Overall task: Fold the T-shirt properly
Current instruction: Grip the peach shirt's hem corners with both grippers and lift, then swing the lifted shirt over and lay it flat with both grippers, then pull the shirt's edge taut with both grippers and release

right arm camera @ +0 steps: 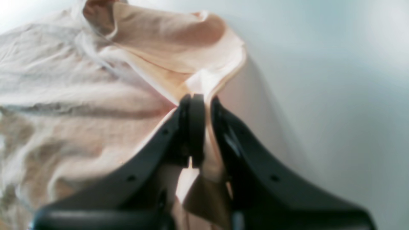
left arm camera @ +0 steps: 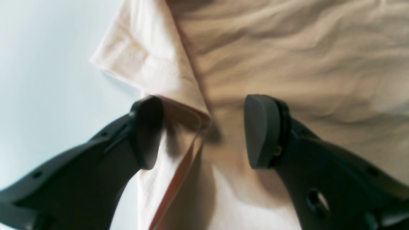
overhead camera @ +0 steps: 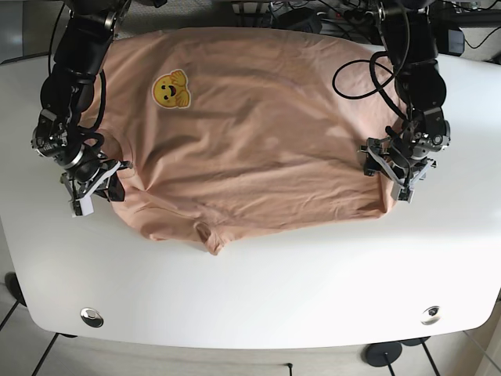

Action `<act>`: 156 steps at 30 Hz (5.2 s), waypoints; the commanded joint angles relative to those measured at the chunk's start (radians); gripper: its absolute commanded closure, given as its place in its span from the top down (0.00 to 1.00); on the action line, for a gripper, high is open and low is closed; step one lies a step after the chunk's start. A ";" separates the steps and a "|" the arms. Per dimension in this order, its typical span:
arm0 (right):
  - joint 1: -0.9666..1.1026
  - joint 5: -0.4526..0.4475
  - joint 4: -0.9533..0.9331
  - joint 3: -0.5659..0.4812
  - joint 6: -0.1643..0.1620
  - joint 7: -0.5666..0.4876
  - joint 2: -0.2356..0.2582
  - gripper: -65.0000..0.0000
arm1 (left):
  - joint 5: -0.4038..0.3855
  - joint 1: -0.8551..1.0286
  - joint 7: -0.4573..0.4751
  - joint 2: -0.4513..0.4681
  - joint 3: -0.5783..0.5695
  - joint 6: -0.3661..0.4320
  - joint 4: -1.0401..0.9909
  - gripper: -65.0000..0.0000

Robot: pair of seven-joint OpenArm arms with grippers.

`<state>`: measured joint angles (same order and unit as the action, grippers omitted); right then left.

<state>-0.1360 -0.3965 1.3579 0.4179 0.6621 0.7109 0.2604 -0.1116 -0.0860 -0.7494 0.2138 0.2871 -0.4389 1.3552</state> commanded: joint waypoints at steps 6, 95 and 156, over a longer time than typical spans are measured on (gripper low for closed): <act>-0.018 -0.018 0.018 0.005 0.002 -0.024 0.017 0.03 | 0.005 -0.028 -0.048 0.094 0.004 0.004 0.008 0.58; -1.124 0.136 -0.410 -0.238 0.006 0.006 0.165 0.03 | -0.231 -1.170 -0.121 0.108 -0.036 -0.185 -0.458 0.01; 0.444 -0.157 0.406 0.433 0.036 0.020 -0.049 1.00 | -0.227 0.136 0.101 0.137 0.048 -0.185 0.195 0.67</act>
<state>0.3103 -0.5350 1.7443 0.8448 0.6930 0.7517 0.1944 -0.3237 0.0608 -0.6632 0.3351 0.3279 -0.6281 1.5303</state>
